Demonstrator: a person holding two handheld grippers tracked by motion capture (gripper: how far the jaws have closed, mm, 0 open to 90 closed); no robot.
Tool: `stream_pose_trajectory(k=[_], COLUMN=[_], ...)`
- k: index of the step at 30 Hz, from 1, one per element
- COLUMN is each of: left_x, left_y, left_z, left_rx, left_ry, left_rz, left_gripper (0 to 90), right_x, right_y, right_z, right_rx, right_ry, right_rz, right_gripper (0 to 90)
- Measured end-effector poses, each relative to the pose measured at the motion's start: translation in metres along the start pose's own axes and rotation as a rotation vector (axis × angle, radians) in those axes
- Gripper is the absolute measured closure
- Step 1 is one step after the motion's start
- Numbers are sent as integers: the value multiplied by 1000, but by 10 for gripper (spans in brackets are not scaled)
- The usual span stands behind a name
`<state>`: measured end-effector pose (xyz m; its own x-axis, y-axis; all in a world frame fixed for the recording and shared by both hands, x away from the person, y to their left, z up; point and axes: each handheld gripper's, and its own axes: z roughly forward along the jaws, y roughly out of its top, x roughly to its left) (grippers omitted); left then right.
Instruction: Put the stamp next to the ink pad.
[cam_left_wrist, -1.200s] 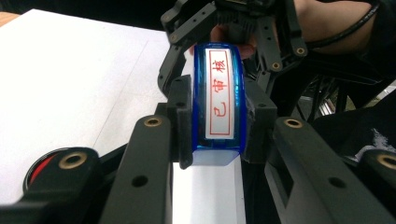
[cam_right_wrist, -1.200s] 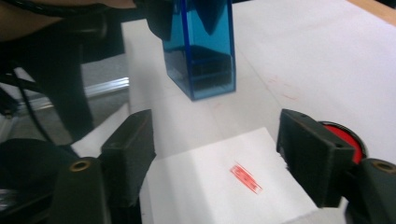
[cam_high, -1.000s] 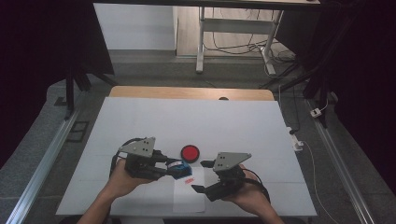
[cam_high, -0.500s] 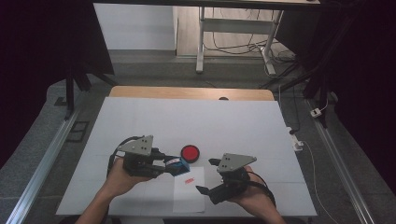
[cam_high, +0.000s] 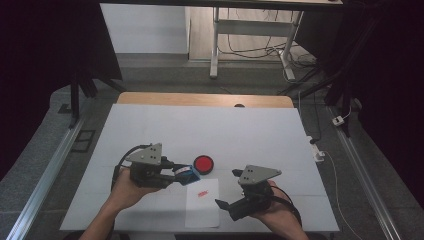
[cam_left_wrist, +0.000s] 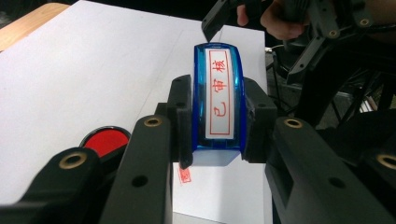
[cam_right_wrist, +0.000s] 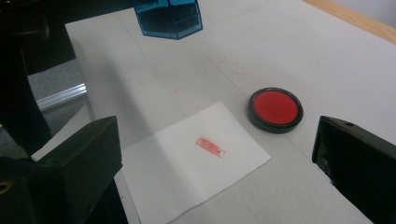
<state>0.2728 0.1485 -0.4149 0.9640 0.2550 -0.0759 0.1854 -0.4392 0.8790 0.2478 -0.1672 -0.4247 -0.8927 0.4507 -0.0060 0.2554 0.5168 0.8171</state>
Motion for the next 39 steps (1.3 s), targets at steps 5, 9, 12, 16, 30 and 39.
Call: stream_pose_trajectory(k=[5,9,12,16,30,39], left_x=[1,3,4,6,11,17], left_y=[-1,-2,-2,-4,-8,-13], left_z=[-1,-2,-2,-3,-4,-11], left_rx=[4,12,17,30,73,79], left_ry=[14,27,35,56,124,179], left_rz=[-6,-10,-17,-23,-49,-74], left_gripper=[693,693,693,693,693,693], right_x=[0,-1,-3,-8,-23,-36], right_y=[-3,-8,-13,-20,-50,-73], right_z=[-7,-12,-17,-25,-52,-61], right_rx=[11,14,17,25,51,52], right_ry=[-48,-81,-100,-137,-269,-341], right_rz=[14,18,36,52,141,215], right_gripper=[0,0,0,0,0,0])
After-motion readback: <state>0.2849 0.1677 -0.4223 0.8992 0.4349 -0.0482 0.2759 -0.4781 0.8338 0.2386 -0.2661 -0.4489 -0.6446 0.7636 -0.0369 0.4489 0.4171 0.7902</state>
